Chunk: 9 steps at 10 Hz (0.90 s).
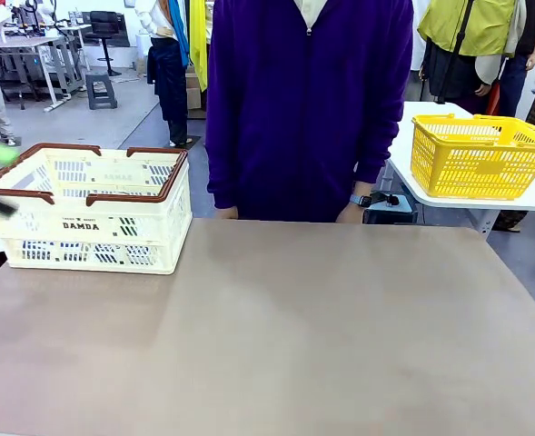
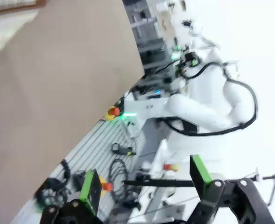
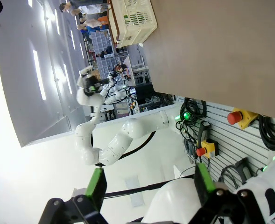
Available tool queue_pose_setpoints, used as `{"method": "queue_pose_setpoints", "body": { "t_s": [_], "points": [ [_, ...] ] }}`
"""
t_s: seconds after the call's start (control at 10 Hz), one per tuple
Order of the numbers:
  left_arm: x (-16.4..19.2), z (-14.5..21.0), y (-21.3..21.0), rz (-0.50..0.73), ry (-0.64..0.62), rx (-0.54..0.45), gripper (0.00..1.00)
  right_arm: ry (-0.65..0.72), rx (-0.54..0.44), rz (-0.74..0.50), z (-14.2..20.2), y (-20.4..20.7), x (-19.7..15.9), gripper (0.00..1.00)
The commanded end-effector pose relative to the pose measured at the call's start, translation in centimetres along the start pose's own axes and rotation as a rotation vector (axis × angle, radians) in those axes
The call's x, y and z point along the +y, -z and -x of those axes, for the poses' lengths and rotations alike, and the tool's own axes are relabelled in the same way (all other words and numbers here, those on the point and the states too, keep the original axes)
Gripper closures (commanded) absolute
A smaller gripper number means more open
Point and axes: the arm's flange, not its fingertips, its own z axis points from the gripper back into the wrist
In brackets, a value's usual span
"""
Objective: Place the drinks into the Shopping basket.
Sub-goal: Pick up one drink and place it into the Shopping basket.
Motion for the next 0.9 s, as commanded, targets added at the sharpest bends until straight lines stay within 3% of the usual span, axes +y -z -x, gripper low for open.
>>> {"method": "queue_pose_setpoints", "body": {
  "t_s": [0.0, 0.1, 0.2, 0.8],
  "points": [
    [4.9, -0.9, -2.6, 0.093, -0.170, -0.117, 0.00, 0.005, -0.003, -0.014, 0.2, 0.1, 0.3, 0.00],
    [5.7, -3.1, -2.5, 0.098, -0.228, -0.134, 0.00, 0.005, -0.003, -0.014, 0.2, 0.1, 0.3, 0.00],
    [4.2, 1.7, -1.1, 0.047, -0.106, -0.058, 0.00, 0.005, -0.003, -0.014, 0.2, 0.1, 0.3, 0.00],
    [4.2, 1.7, -1.1, 0.047, -0.106, -0.058, 0.00, 0.005, -0.003, -0.014, 0.2, 0.1, 0.3, 0.00]
  ]
}}
